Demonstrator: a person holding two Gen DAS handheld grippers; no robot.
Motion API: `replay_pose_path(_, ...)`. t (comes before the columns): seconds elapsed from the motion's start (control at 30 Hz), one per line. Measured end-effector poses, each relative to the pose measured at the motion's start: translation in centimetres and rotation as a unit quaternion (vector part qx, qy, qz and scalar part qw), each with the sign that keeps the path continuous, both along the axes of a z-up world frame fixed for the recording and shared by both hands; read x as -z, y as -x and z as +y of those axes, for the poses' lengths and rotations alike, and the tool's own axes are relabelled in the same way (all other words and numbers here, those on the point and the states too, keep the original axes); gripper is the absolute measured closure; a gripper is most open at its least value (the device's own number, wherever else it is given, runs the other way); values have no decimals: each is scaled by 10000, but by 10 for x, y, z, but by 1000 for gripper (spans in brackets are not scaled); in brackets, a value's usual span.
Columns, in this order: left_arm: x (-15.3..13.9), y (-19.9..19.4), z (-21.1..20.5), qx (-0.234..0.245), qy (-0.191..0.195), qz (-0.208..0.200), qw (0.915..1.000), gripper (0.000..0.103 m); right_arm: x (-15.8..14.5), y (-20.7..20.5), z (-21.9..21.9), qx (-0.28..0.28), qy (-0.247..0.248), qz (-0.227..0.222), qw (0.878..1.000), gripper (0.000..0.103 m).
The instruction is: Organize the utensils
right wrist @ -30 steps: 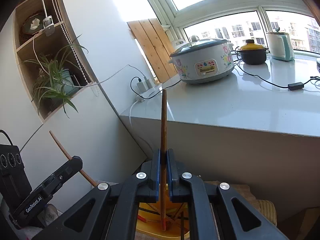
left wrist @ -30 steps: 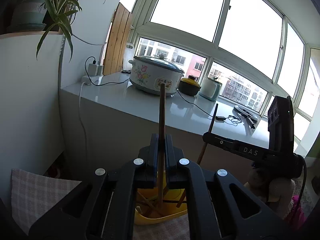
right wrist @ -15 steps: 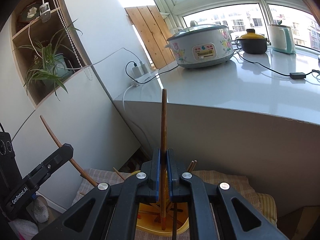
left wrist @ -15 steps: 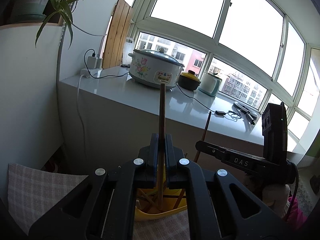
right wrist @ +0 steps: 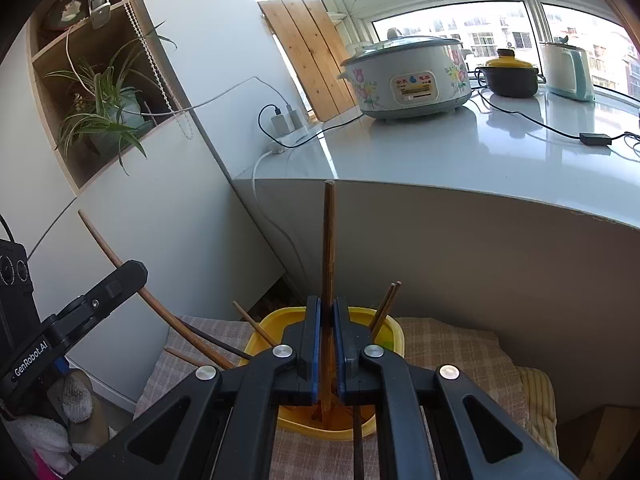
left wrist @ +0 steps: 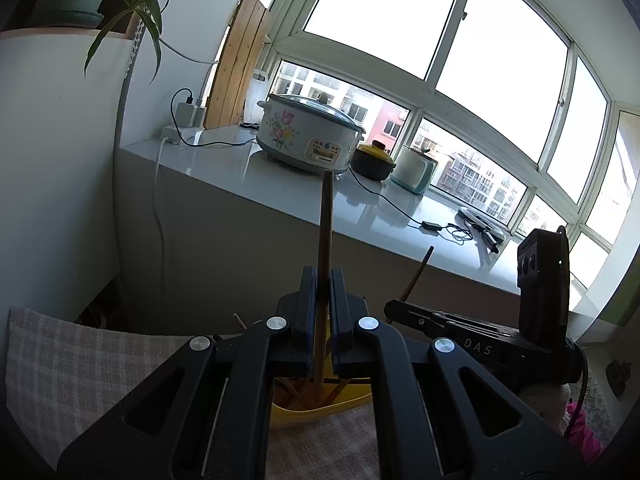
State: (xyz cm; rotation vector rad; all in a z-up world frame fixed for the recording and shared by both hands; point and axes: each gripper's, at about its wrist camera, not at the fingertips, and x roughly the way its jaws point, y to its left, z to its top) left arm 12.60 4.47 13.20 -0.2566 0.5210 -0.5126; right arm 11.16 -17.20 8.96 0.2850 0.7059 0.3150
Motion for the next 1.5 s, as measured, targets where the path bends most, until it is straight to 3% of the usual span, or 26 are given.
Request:
replay_pose_path(0.1, 1, 5, 0, -2, 13, 17, 10000, 100, 1, 5, 2, -41, 2, 42, 10000, 99)
replay_pose_path(0.27, 0, 11, 2, -12, 46, 38, 10000, 89, 3, 13, 3, -64, 1, 79, 9999, 93)
replay_pose_path(0.33, 0, 14, 3, -13, 65, 46, 10000, 88, 3, 15, 2, -39, -21, 82, 10000, 83)
replay_pose_path(0.53, -3, 30, 11, -11, 154, -14, 9999, 88, -1, 30, 2, -14, -32, -9, 10000, 84)
replay_pose_path(0.87, -11, 71, 24, 99, 113, -199, 9997, 85, -27, 71, 17, 13, 379, -508, 9980, 83)
replay_pose_path(0.93, -9, 82, 26, 110, 63, -226, 9997, 80, -30, 81, 20, -9, 405, -582, 9975, 80)
replay_pose_path(1.17, 7, 113, 37, 85, 58, -124, 9999, 79, -28, 111, 30, -51, 556, -757, 9956, 73)
replay_pose_path(1.27, 15, 125, 41, 27, -6, -94, 10000, 70, -22, 123, 34, -118, 596, -733, 9955, 69)
replay_pose_path(1.37, 22, 134, 44, -2, 86, 33, 10000, 64, -15, 133, 38, -224, 560, -703, 9957, 56)
replay_pose_path(1.5, 31, 143, 49, -53, 98, 165, 9998, 45, -7, 146, 43, -308, 494, -700, 9958, 45)
